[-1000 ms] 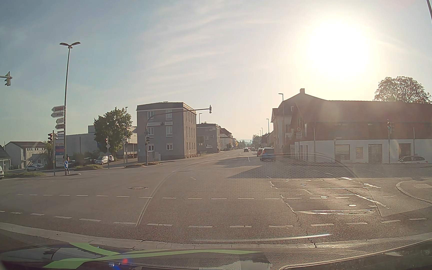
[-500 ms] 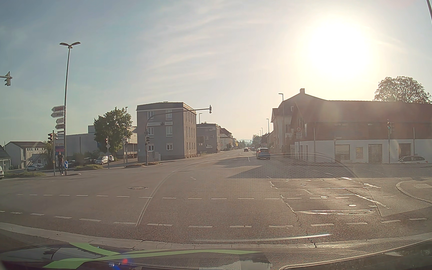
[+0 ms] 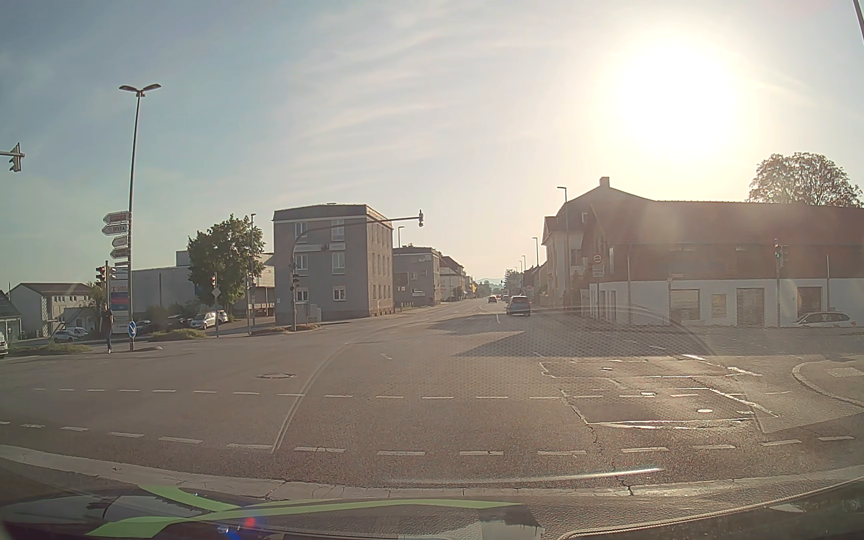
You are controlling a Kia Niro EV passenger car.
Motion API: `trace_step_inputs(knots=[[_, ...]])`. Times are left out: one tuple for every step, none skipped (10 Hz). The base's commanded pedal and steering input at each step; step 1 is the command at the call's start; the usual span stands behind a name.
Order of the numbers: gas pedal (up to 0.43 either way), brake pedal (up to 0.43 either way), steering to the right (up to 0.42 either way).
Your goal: Follow the waypoints while adhering to traffic rules and regulations
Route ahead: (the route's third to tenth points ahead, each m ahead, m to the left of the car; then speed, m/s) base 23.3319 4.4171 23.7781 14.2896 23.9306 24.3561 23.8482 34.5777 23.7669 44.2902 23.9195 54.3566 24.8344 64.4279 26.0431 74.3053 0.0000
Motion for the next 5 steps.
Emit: trace_step_inputs(knots=[[0.0,0.28,0.011],[0.0,0.28,0.01],[0.0,0.28,0.011],[0.0,0.268,0.014],[0.0,0.244,0.017]])
